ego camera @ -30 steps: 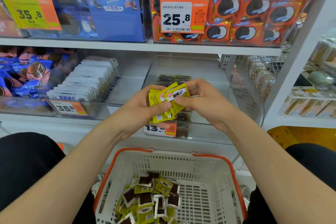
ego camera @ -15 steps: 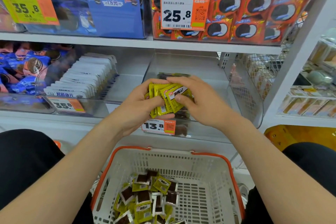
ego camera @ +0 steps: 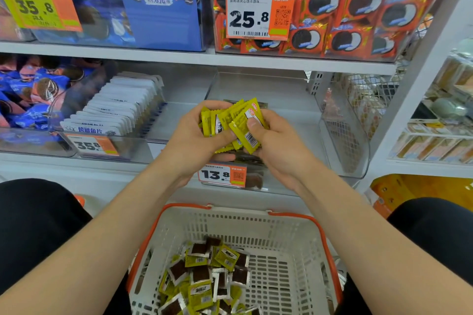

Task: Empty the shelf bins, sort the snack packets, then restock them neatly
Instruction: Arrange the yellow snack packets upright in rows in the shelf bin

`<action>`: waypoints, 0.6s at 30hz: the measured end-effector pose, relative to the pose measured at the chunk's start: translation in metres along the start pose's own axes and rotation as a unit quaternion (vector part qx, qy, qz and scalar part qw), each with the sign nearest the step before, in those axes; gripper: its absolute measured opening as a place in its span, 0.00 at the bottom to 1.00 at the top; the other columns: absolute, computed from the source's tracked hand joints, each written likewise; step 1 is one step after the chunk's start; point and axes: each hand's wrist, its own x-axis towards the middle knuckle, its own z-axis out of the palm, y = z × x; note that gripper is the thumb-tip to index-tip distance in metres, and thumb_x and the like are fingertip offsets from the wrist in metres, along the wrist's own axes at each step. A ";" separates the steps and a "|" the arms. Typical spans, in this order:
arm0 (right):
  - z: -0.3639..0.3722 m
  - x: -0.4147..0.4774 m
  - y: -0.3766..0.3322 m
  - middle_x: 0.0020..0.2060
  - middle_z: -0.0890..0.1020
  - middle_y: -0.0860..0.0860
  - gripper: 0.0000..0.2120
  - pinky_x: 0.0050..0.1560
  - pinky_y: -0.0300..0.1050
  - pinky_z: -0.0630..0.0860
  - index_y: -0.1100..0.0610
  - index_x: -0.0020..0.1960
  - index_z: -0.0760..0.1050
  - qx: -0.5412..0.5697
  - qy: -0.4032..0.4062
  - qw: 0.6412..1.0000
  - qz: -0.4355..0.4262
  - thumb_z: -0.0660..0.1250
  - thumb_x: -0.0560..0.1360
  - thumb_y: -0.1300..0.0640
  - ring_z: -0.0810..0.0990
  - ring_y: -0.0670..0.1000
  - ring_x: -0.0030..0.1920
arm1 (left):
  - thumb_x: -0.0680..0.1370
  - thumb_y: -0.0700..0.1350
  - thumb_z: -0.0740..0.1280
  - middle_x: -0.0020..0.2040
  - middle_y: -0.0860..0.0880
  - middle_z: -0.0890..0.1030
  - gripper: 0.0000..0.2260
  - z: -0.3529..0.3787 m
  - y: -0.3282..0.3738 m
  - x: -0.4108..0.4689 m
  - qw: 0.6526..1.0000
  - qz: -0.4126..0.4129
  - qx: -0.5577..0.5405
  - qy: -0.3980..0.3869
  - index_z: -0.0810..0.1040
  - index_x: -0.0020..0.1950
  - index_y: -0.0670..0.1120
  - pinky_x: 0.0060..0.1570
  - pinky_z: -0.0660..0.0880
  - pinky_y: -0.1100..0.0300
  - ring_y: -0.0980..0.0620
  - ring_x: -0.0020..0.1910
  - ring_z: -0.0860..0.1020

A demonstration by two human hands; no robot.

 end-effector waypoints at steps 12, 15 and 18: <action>-0.036 0.002 -0.025 0.54 0.80 0.51 0.08 0.58 0.58 0.78 0.55 0.64 0.73 -0.292 -0.075 0.933 -0.196 0.62 0.85 0.58 0.80 0.52 0.54 | 0.82 0.34 0.67 0.55 0.43 0.84 0.15 -0.003 0.005 0.007 0.996 -0.068 0.044 -0.035 0.75 0.66 0.47 0.41 0.85 0.48 0.44 0.49 0.87; -0.046 -0.002 -0.026 0.53 0.75 0.52 0.09 0.56 0.58 0.75 0.54 0.63 0.73 -0.456 -0.166 0.836 -0.254 0.64 0.84 0.62 0.75 0.53 0.52 | 0.82 0.37 0.69 0.54 0.39 0.84 0.10 -0.012 0.008 0.007 0.991 -0.055 0.105 -0.063 0.78 0.63 0.47 0.39 0.85 0.50 0.44 0.49 0.87; -0.042 -0.009 -0.018 0.58 0.72 0.53 0.24 0.57 0.57 0.76 0.50 0.71 0.67 -0.510 -0.183 0.798 -0.266 0.65 0.80 0.69 0.76 0.55 0.54 | 0.84 0.42 0.68 0.52 0.41 0.85 0.07 -0.017 0.013 0.007 0.986 -0.036 0.146 -0.073 0.79 0.61 0.48 0.40 0.84 0.49 0.47 0.46 0.86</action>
